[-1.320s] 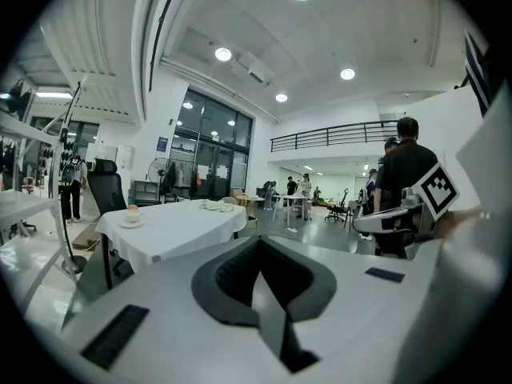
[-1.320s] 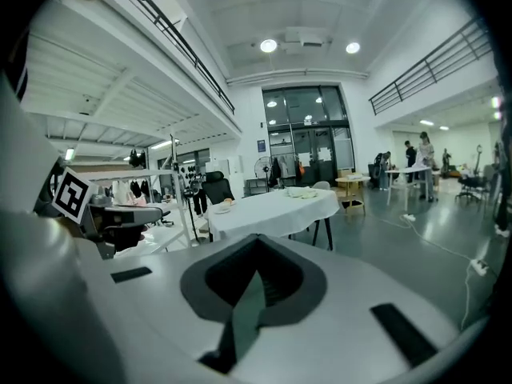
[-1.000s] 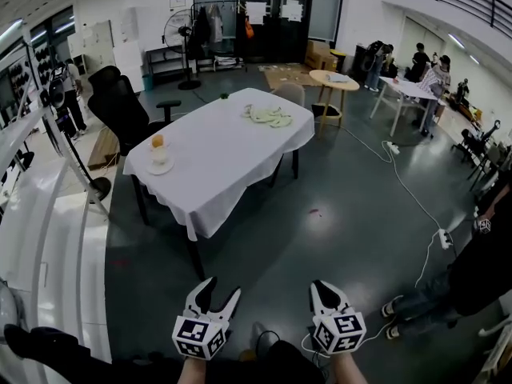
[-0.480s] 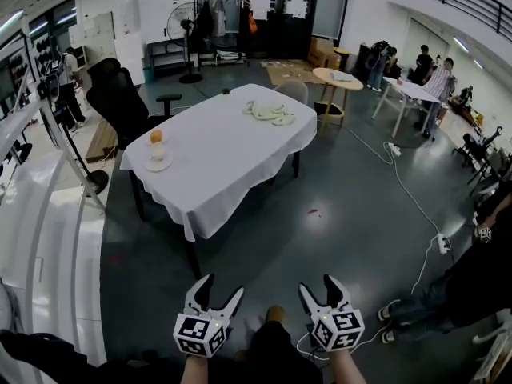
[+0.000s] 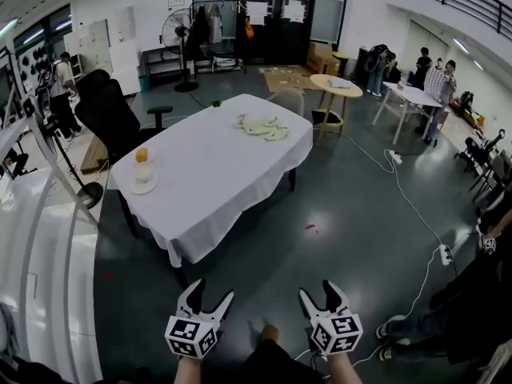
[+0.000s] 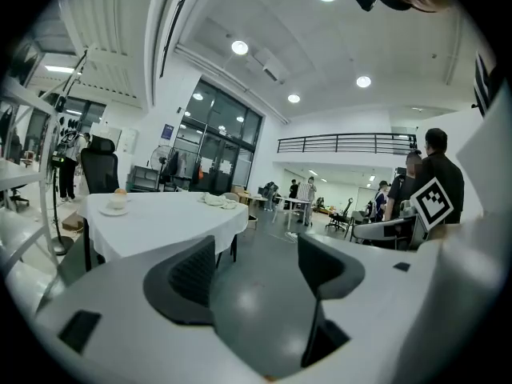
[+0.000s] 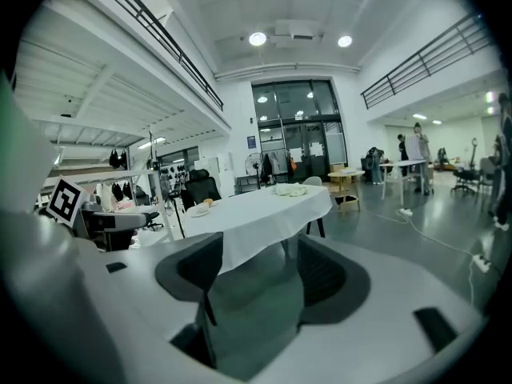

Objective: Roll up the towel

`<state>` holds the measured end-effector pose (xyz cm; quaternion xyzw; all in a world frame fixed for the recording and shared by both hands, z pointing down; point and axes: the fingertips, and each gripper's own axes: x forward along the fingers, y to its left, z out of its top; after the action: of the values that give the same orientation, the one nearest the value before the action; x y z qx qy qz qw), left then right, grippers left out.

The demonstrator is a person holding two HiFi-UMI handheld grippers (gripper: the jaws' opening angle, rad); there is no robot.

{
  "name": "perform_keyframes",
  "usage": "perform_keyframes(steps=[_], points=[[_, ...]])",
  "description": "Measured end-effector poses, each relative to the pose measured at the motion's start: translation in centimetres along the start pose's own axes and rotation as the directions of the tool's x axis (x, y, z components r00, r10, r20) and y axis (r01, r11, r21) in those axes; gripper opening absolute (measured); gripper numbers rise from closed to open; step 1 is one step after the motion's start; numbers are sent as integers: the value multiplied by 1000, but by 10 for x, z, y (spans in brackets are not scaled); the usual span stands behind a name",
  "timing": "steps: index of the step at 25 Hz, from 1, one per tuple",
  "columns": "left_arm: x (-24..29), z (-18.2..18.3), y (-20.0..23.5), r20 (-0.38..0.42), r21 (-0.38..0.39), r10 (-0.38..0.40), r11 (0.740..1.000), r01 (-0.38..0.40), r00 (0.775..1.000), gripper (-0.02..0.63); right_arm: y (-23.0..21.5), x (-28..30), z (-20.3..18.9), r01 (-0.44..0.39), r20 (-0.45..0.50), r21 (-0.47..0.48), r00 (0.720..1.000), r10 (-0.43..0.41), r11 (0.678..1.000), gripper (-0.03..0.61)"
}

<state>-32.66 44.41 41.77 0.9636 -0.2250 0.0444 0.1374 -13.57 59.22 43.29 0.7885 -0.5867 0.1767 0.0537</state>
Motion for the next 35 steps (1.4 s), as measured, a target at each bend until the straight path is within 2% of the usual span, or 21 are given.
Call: perform_keyframes(steps=[12,19,26,35], points=[[119,24,2,19,10,14,1000,-14,1000,341,-88,80,42,-10,7,-16,1000,10,1000,288],[164,32,-1,37,13,24,1000,-25,999,341,-122,114,56,-31,14,-34,999,31,999,282],[188,33,1,51,13,53,998,-54,997,341,-139,137,62,-60,16,-39,998,60,997,281],[185,16,-13,5,2,49,999,-49,999,341,-143,124,45,-56,-14,-12,998,56,998,278]])
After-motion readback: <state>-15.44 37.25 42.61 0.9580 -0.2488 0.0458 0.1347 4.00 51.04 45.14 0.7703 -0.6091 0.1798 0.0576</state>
